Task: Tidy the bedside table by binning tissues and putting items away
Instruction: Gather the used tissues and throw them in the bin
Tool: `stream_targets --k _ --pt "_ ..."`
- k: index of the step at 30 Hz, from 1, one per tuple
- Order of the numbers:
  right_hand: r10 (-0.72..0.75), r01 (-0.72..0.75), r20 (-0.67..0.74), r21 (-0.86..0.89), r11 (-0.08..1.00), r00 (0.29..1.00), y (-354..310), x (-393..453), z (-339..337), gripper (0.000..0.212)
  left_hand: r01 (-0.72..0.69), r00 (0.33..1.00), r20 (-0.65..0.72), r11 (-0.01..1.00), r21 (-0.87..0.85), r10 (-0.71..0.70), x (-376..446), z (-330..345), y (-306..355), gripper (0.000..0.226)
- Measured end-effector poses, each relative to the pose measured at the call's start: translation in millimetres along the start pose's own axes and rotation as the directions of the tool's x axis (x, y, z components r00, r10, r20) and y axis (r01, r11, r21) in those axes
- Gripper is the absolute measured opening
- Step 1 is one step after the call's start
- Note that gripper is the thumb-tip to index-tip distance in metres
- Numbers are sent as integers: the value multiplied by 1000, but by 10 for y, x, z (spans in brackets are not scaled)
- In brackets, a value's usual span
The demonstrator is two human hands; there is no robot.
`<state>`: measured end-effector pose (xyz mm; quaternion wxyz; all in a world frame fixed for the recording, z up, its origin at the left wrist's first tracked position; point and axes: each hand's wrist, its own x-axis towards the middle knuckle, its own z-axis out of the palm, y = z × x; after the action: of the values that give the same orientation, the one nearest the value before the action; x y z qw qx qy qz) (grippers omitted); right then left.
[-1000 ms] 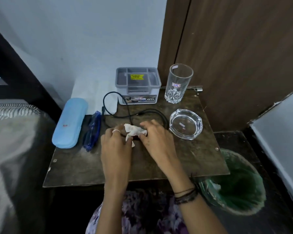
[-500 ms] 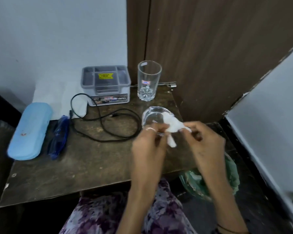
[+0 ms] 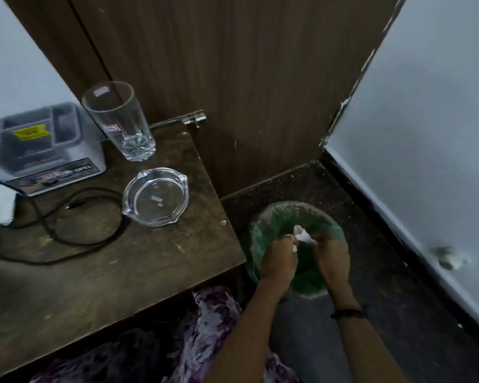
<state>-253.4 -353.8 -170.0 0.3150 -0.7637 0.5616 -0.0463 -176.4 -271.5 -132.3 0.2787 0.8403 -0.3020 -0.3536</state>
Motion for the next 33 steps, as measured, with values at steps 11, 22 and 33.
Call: stream_targets --k 11,22,33 --pt "-81 82 -12 223 971 997 -159 -218 -108 18 38 999 -3 996 -82 -39 -77 -67 -5 25" --pt "-555 569 -171 424 704 814 -1757 -1460 -466 15 -256 832 -551 924 -283 62 -1356 -1538 -23 22" --pt "-750 643 37 487 591 660 -2985 -1946 526 11 -122 617 -766 941 -316 -178 -1699 -2579 -1302 21"
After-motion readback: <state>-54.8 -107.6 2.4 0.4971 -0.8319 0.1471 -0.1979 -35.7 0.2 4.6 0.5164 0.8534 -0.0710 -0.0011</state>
